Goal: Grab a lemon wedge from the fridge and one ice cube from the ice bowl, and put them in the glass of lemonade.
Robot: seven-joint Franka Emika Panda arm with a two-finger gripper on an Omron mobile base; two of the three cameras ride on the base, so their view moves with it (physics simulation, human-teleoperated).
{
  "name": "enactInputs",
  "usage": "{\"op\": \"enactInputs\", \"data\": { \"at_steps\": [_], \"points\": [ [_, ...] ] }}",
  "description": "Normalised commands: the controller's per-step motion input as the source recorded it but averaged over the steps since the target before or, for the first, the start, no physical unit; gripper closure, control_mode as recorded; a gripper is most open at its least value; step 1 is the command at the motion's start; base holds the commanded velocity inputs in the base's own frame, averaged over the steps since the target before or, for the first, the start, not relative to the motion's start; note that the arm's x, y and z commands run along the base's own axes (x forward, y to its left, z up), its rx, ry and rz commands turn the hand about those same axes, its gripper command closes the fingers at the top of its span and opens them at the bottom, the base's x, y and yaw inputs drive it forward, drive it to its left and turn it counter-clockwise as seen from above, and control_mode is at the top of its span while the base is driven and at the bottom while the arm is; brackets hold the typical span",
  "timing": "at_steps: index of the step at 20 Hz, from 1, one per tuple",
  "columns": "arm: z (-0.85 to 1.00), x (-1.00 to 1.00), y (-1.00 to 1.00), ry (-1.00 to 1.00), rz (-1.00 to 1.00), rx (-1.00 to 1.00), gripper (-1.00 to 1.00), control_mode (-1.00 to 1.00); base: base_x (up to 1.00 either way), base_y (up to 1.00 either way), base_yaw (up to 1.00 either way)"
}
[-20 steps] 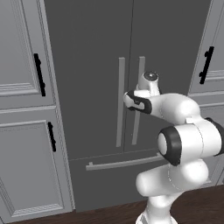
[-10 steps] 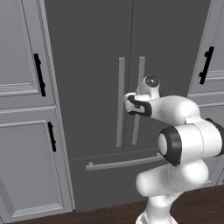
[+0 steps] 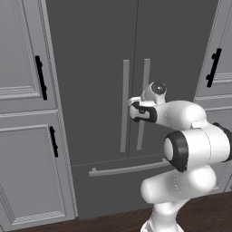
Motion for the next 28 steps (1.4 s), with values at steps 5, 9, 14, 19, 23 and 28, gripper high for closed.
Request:
{"op": "enactInputs", "data": {
  "at_steps": [5, 9, 14, 19, 23, 28],
  "points": [
    [0.0, 0.45, 0.0, 0.0, 0.0, 0.0, 1.0, -1.0, 0.0, 0.0, 0.0],
    [0.02, 0.14, -0.13, 0.01, 0.0, 0.0, 1.0, -1.0, 0.0, 0.0, 0.0],
    [0.21, -0.23, -0.54, 0.05, -0.02, 0.01, 1.0, -1.0, 0.0, 0.0, 0.0],
    [0.21, -0.61, -0.84, 0.0, -0.11, 0.05, 1.0, -1.0, 0.0, 0.0, 0.0],
    [0.16, -0.91, -0.9, 0.0, -0.12, 0.08, 1.0, -1.0, 0.0, 0.0, 0.0],
    [0.15, -1.0, -0.89, 0.0, -0.1, 0.12, 1.0, -1.0, 0.0, 0.0, 0.0]
  ]
}}
